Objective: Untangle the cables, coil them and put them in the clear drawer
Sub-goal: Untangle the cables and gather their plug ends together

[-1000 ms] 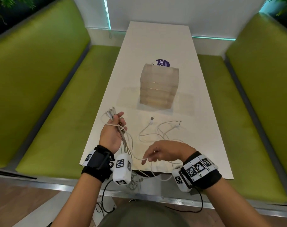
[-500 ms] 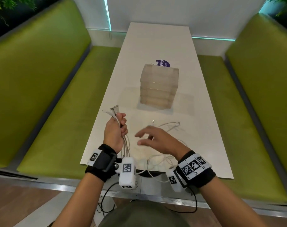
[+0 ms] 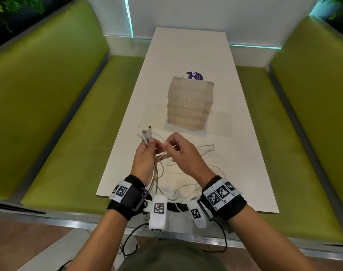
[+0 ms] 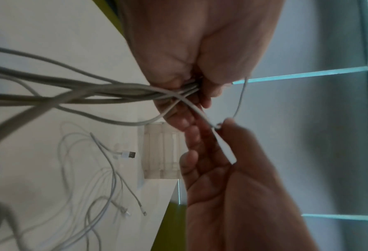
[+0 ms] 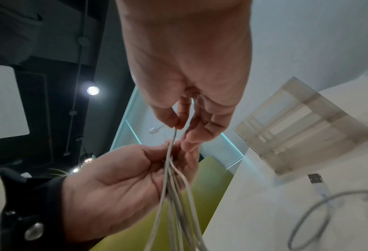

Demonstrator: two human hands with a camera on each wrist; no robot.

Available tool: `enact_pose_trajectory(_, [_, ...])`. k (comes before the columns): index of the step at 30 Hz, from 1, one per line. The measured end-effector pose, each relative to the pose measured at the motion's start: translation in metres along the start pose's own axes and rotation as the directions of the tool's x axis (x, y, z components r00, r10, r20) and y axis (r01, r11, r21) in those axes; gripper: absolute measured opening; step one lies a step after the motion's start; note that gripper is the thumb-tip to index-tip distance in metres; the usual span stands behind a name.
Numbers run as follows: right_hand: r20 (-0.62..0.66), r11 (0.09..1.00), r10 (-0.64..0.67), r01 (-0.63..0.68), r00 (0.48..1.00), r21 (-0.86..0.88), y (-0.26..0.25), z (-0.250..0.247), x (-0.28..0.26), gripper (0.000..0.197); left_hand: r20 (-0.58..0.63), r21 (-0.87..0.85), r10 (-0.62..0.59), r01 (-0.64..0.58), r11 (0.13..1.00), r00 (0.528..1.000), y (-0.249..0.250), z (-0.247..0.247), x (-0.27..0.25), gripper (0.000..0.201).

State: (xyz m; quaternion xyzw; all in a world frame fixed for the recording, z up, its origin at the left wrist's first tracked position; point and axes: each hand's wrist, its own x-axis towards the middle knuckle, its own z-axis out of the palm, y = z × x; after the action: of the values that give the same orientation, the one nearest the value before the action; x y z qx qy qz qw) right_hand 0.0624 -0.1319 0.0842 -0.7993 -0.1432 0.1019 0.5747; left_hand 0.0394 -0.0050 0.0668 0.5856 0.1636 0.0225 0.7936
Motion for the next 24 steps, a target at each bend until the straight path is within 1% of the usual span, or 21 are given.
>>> enact_pose_trajectory(2, [-0.044,1.0,0.021,-0.02,0.999,0.013,0.007,0.002,-0.002,0.013,0.003,-0.13,-0.009,0.009,0.992,1.0,0.002,-0.001,0.0,0.027])
enact_pose_trajectory(3, [-0.042,1.0,0.024,-0.023,0.999,0.011,0.011,0.005,-0.003,0.012,0.015,-0.172,-0.017,0.019,0.985,1.0,0.003,-0.001,0.0,0.027])
enact_pose_trajectory(7, [0.015,0.998,0.009,-0.008,1.0,-0.068,0.022,0.016,-0.007,0.009,0.089,-0.218,-0.036,0.055,0.974,0.995,0.006,0.003,-0.004,0.026])
enact_pose_trajectory(10, [0.02,0.997,0.004,-0.003,1.0,-0.074,0.025,0.017,-0.006,0.008,0.096,-0.214,-0.009,0.029,0.976,0.995,0.005,0.001,-0.002,0.024])
enact_pose_trajectory(12, [0.082,0.998,0.019,-0.014,0.996,-0.055,0.025,0.016,-0.005,0.007,0.071,-0.246,-0.001,0.018,0.969,0.997,0.006,-0.001,0.0,0.022])
enact_pose_trajectory(14, [0.191,0.999,0.041,-0.035,0.981,-0.034,0.023,0.014,-0.005,0.009,0.04,-0.345,-0.009,0.022,0.938,0.999,0.008,-0.003,0.0,0.023])
enact_pose_trajectory(16, [0.319,0.996,0.092,-0.089,0.943,-0.026,0.019,0.005,-0.004,0.015,0.017,-0.396,-0.008,0.014,0.918,1.0,0.008,-0.005,0.0,0.023])
enact_pose_trajectory(17, [0.397,0.991,0.13,-0.129,0.909,-0.03,0.017,-0.001,-0.004,0.016,0.004,-0.404,-0.002,0.004,0.915,1.0,0.008,-0.007,0.0,0.023])
enact_pose_trajectory(18, [0.489,0.985,0.165,-0.167,0.857,-0.04,0.016,-0.007,-0.006,0.015,-0.017,-0.412,0.005,-0.012,0.911,1.0,0.008,-0.01,0.002,0.023])
enact_pose_trajectory(20, [0.659,0.973,0.211,-0.216,0.722,-0.076,0.02,-0.017,-0.01,0.009,-0.087,-0.442,0.001,-0.039,0.896,0.996,0.011,-0.021,0.008,0.024])
enact_pose_trajectory(21, [0.701,0.97,0.223,-0.225,0.678,-0.091,0.023,-0.022,-0.015,0.008,-0.128,-0.461,-0.005,-0.055,0.885,0.992,0.014,-0.029,0.012,0.024])
enact_pose_trajectory(22, [0.705,0.968,0.232,-0.228,0.67,-0.102,0.027,-0.026,-0.018,0.008,-0.164,-0.477,-0.007,-0.073,0.876,0.986,0.018,-0.038,0.016,0.024])
enact_pose_trajectory(23, [0.671,0.969,0.236,-0.221,0.702,-0.11,0.031,-0.031,-0.021,0.009,-0.195,-0.48,-0.004,-0.092,0.873,0.981,0.022,-0.048,0.02,0.025])
enact_pose_trajectory(24, [0.615,0.974,0.225,-0.198,0.755,-0.114,0.034,-0.036,-0.023,0.01,-0.213,-0.465,0.001,-0.102,0.88,0.977,0.026,-0.057,0.023,0.025])
